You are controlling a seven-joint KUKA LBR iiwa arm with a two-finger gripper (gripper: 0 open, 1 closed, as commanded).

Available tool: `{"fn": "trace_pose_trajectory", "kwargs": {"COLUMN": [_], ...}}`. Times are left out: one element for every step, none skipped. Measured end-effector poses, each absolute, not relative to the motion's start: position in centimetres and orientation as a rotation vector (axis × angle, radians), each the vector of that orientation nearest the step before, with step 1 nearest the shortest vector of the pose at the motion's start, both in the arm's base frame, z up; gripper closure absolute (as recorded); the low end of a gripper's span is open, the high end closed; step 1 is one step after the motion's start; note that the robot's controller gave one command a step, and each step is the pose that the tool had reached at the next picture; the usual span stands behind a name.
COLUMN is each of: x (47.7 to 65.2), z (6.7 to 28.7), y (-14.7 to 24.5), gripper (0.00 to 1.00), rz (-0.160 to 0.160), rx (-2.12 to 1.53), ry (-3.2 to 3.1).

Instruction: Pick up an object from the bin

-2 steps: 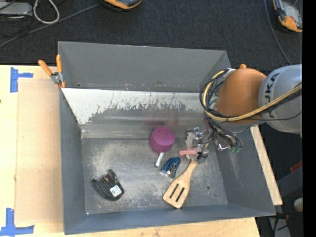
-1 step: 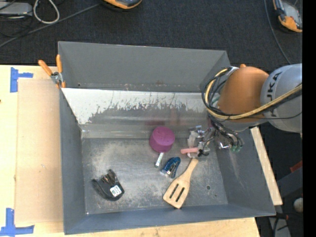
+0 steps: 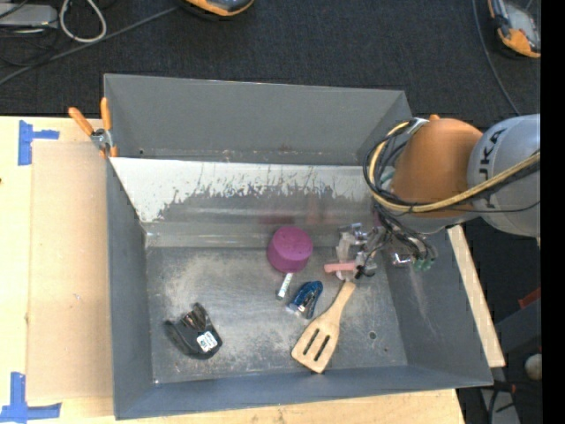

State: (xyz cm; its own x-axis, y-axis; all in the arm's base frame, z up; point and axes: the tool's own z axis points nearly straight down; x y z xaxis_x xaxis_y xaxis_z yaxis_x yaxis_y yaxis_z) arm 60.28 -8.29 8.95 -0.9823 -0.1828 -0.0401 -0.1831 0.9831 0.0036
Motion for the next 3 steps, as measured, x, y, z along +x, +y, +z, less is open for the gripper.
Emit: {"fn": "trace_pose_trajectory", "kwargs": {"x": [59.4,60.1,59.2], "z": [9.0,9.1,10.0], "y": [-8.5,-9.7,-9.6], "gripper": [1.0,1.0,1.0], "rz": [0.018,0.018,0.024], "rx": [-0.053,-0.135,-0.004], "ry": [3.095,3.087,3.093]}}
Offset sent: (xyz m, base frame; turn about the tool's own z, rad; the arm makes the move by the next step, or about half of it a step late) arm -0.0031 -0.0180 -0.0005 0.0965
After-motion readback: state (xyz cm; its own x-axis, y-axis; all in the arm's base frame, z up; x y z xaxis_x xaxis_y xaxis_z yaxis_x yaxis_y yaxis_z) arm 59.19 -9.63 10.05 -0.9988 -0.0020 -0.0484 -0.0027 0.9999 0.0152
